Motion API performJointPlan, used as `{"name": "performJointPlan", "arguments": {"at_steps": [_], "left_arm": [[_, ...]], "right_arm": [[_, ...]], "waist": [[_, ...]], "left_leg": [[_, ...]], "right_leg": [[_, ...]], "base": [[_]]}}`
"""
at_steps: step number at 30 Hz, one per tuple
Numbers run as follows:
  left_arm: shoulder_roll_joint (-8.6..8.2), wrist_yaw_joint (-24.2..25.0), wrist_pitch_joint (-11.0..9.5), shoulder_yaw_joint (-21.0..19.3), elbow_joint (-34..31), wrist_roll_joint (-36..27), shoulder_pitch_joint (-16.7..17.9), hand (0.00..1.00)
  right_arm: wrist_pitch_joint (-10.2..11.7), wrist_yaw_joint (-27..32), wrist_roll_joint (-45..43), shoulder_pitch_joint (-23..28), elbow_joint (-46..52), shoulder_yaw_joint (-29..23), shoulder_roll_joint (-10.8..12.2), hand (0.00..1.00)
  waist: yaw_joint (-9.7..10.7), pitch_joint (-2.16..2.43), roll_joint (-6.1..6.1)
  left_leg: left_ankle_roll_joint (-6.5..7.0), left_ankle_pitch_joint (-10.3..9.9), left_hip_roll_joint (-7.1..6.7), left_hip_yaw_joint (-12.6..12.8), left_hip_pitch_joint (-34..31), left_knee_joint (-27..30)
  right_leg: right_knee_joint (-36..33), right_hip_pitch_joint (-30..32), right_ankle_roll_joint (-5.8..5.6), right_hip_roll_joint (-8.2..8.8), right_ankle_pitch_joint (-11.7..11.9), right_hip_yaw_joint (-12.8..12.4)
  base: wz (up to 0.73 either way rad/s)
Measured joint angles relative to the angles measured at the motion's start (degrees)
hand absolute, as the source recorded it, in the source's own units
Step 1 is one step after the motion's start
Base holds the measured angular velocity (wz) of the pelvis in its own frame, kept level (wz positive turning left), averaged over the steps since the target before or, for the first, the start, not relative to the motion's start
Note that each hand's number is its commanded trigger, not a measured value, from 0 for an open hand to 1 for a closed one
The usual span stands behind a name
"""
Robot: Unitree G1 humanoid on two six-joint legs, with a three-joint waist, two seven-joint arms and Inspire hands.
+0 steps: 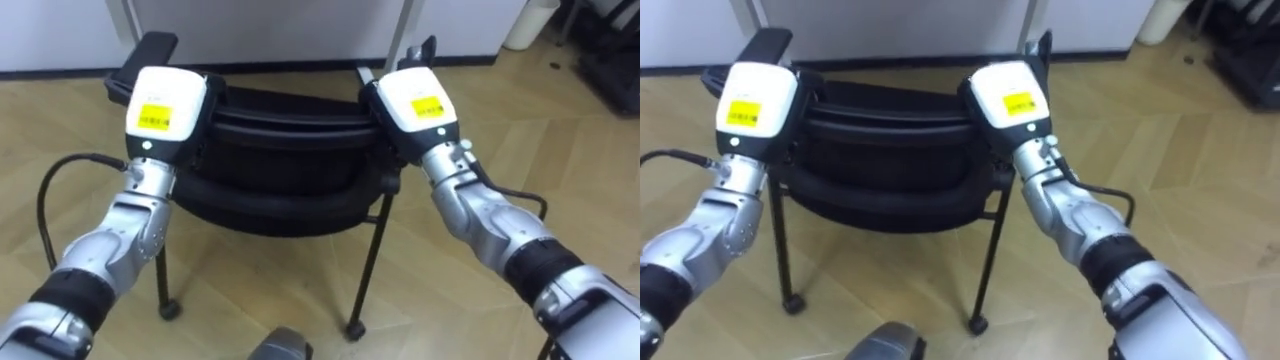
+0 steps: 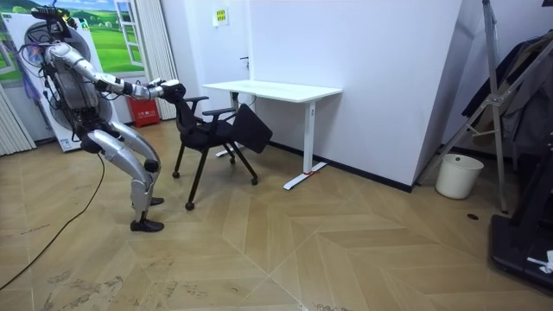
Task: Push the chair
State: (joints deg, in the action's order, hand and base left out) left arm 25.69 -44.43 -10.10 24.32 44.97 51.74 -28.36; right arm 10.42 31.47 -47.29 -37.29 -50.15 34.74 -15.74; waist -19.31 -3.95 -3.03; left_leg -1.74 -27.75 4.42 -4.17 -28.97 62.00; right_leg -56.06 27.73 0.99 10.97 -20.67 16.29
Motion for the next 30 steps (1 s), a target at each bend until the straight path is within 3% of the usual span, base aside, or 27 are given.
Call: {"name": "performJointPlan", "arguments": {"at_steps": [3, 9, 14, 17, 19, 20, 22, 24, 25, 26, 30], "left_arm": [[0.18, -0.01, 1.08, 0.13, -1.23, -0.27, 0.09, 1.0], [0.86, -1.15, 2.71, -0.32, -3.13, 0.23, 1.86, 1.0], [1.31, -1.8, 4.6, -0.19, -6.44, 0.23, 5.11, 1.0], [1.22, -1.64, 4.96, 0.79, -6.66, 0.22, 5.54, 1.0], [1.13, -1.21, 5.05, 1.3, -6.85, 0.26, 5.74, 1.0], [0.99, -1.02, 5.01, 1.3, -6.84, 0.26, 5.77, 1.0], [-0.43, 0.22, 4.9, 1.54, -6.62, 0.26, 5.16, 1.0], [-0.85, 0.14, 4.89, 1.51, -6.76, 0.26, 5.75, 1.0], [-1.01, 0.07, 4.78, 1.23, -6.97, 0.24, 6.03, 1.0], [-1.01, 0.07, 4.78, 1.14, -7.02, 0.24, 6.04, 1.0], [-0.93, 0.7, 4.81, 0.95, -7.84, 0.24, 4.97, 1.0]], "right_arm": [[0.06, -0.32, -0.2, -0.76, -0.08, -0.03, -0.11, 1.0], [0.54, -2.27, -0.49, -1.5, -0.55, -0.09, 0.74, 1.0], [0.73, -2.41, -0.98, 0.36, 1.11, -0.08, 0.54, 1.0], [0.79, -2.19, -0.95, 1.74, 1.1, -0.16, 0.55, 1.0], [1.23, -2.07, -0.53, 2.64, 1.02, -0.42, 0.44, 1.0], [1.45, -2.01, -0.41, 2.7, 0.98, -0.42, 0.27, 1.0], [2.28, -1.62, 0.08, 3.05, 0.79, -0.41, -0.59, 1.0], [2.74, -1.33, 0.0, 3.1, 0.39, -0.25, -1.47, 1.0], [2.83, -1.02, 0.11, 3.12, 0.65, 0.13, -1.85, 1.0], [2.84, -0.86, 0.12, 3.11, 0.68, 0.14, -1.85, 1.0], [2.81, 0.99, 0.04, 2.53, 0.61, -0.01, -2.33, 1.0]], "waist": [[0.09, -0.27, -1.49], [-0.37, -0.46, -3.1], [-0.38, -0.3, -3.51], [0.03, 0.02, -2.77], [-0.13, 0.02, -2.87], [-0.13, -0.08, -3.0], [0.9, -0.6, -3.74], [0.23, -0.51, -3.56], [-0.73, -0.19, -2.76], [-1.22, 0.21, -2.3], [-1.02, 0.21, -2.66]], "left_leg": [[-1.02, 0.57, 0.13, -0.44, 0.04, -1.5], [-2.99, 0.24, 2.06, -1.04, 2.57, -2.89], [-3.85, -0.13, 2.94, -1.26, 4.37, -0.79], [-2.57, 3.76, 2.37, -3.25, 2.29, 6.89], [-1.82, 7.12, 1.43, -3.97, 0.62, 10.64], [-1.73, 7.39, 0.91, -4.05, 0.13, 10.8], [-1.52, 6.74, -3.06, -0.79, -3.05, 4.8], [-1.78, 6.89, -4.51, 1.9, -4.82, -3.63], [-1.42, 7.95, -4.75, 1.8, -5.57, -6.48], [-1.39, 8.01, -4.92, 1.76, -5.55, -6.53], [-0.43, 8.55, -6.39, 1.22, -6.57, -8.11]], "right_leg": [[0.13, 0.41, 1.0, -0.02, -0.56, 0.6], [0.19, -1.0, 2.56, -2.22, -2.53, 1.25], [-1.08, -3.2, 3.45, -3.22, -5.31, 1.08], [-3.12, -5.21, 3.61, -3.5, -7.67, 1.47], [-3.76, -6.03, 3.84, -4.52, -8.52, -0.18], [-3.75, -6.05, 3.89, -4.58, -8.58, -0.5], [-3.71, -5.38, 3.46, -5.1, -8.8, -3.59], [-3.7, -4.41, 3.26, -7.0, -8.89, -7.41], [-3.94, -3.47, 2.85, -7.14, -9.06, -8.08], [-3.96, -3.12, 2.59, -7.03, -9.18, -8.14], [-2.72, -2.09, 0.84, -4.99, -10.08, -6.77]], "base": [[0.08], [-0.02], [-0.03], [0.07], [0.07], [0.34], [0.44], [-0.3], [-0.63], [-0.52], [-0.02]]}}
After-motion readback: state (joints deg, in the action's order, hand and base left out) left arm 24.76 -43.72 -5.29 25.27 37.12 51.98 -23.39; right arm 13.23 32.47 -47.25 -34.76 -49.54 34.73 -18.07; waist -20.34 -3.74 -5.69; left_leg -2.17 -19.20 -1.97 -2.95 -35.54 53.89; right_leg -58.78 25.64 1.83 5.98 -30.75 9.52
